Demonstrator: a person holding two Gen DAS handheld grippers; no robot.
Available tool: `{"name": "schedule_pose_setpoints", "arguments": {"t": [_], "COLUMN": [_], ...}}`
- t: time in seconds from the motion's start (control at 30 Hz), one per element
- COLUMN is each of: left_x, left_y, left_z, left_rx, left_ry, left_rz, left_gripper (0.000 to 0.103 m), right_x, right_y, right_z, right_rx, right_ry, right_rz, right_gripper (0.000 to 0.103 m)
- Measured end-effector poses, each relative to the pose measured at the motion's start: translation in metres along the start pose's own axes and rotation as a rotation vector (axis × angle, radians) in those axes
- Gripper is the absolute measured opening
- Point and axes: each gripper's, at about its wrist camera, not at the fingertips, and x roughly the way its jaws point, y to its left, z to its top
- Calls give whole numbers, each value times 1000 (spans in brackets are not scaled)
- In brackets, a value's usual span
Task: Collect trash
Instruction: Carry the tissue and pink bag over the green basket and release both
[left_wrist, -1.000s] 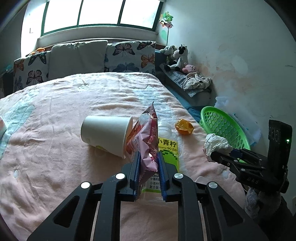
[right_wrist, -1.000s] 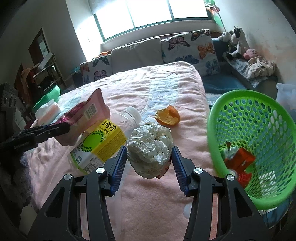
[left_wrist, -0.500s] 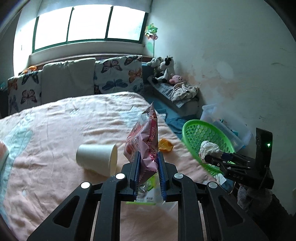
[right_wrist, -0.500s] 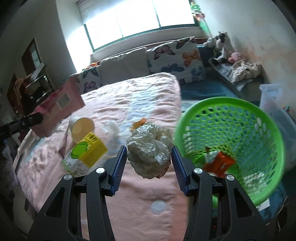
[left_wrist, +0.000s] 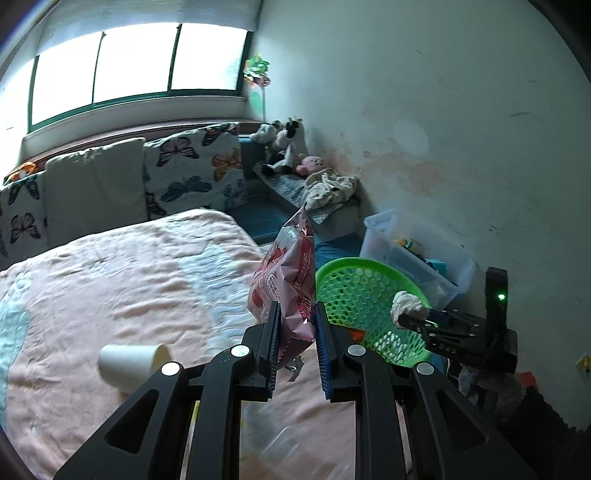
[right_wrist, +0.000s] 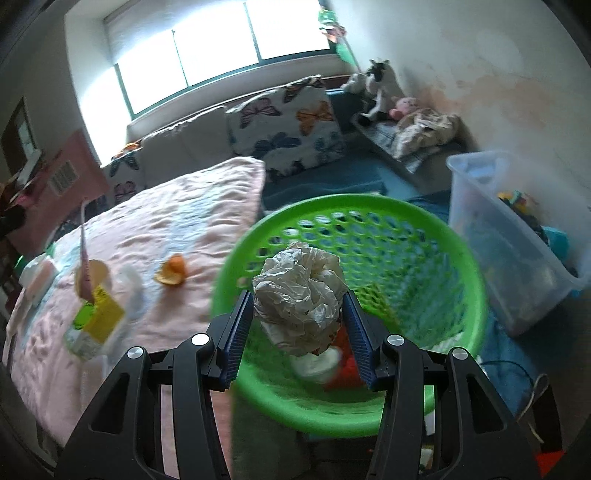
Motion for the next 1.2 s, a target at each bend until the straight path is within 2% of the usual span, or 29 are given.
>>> {"name": "schedule_pose_setpoints", "arguments": {"t": [0.4, 0.57, 0.9, 1.2], "left_x": [47, 69, 117, 154], "left_y": [-41, -55, -81, -99], "left_z": [15, 20, 21, 9], "left_rx": [59, 80, 110, 126], "left_ry": [57, 83, 145, 217], "left_rz": [-60, -80, -117, -119], "left_gripper": [18, 18, 18, 18], "right_x": [23, 24, 10, -4], "right_y": [-39, -49, -62, -66], "right_z": [0, -2, -9, -17], "right_rx": [54, 66, 92, 103], "right_ry": [29, 29, 9, -7], "right_rz": [-62, -86, -75, -55], "right_gripper": [53, 59, 59, 59]}}
